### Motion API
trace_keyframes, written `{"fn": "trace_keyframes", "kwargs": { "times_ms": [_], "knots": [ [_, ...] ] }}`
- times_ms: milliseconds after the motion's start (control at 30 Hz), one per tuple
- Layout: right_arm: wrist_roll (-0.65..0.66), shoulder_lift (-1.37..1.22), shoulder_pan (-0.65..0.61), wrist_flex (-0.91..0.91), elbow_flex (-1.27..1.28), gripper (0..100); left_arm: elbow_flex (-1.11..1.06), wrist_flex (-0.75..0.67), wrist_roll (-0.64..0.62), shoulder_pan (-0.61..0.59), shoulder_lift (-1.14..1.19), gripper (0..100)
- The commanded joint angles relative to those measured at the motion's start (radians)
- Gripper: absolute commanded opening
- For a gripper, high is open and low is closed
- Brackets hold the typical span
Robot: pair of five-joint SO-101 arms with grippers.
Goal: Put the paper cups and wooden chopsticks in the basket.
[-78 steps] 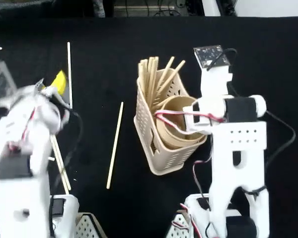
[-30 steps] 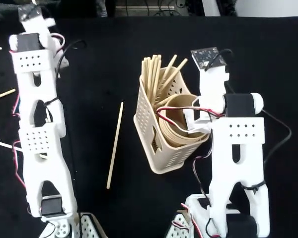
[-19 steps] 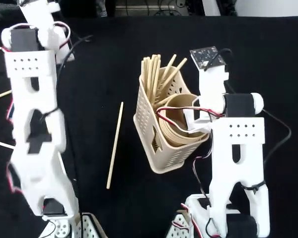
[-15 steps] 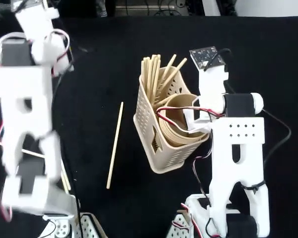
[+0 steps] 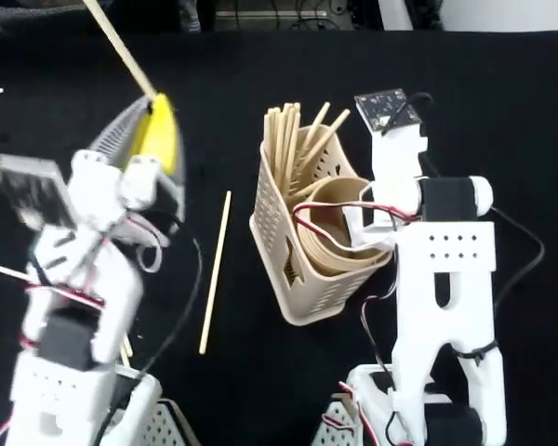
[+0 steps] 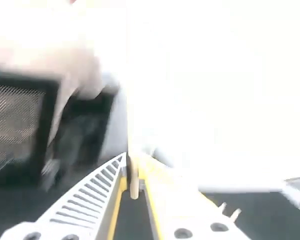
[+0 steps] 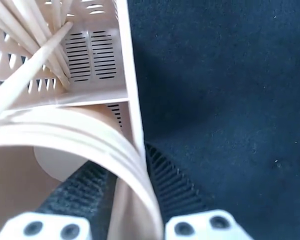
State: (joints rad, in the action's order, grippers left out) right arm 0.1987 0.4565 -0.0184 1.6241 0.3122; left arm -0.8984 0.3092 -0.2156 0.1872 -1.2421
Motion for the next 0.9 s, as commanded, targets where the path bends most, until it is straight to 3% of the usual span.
{"fn": "trace_keyframes", "kwargs": {
  "times_ms": [0,200,567,867],
  "knots": [
    [0.002,-0.025,-0.005,-0.021,0.048,1.1,-0.208,-0.267,0.060,0.173,-0.028,3],
    [0.003,-0.025,-0.006,-0.021,0.048,1.1,-0.185,-0.250,0.041,0.308,0.097,3],
    [0.009,-0.022,-0.008,-0.021,0.050,1.1,-0.130,-0.397,-0.037,0.335,0.385,3],
    [0.012,-0.022,-0.009,-0.021,0.048,1.1,-0.153,-0.405,-0.032,0.331,0.450,3]
  ]
}}
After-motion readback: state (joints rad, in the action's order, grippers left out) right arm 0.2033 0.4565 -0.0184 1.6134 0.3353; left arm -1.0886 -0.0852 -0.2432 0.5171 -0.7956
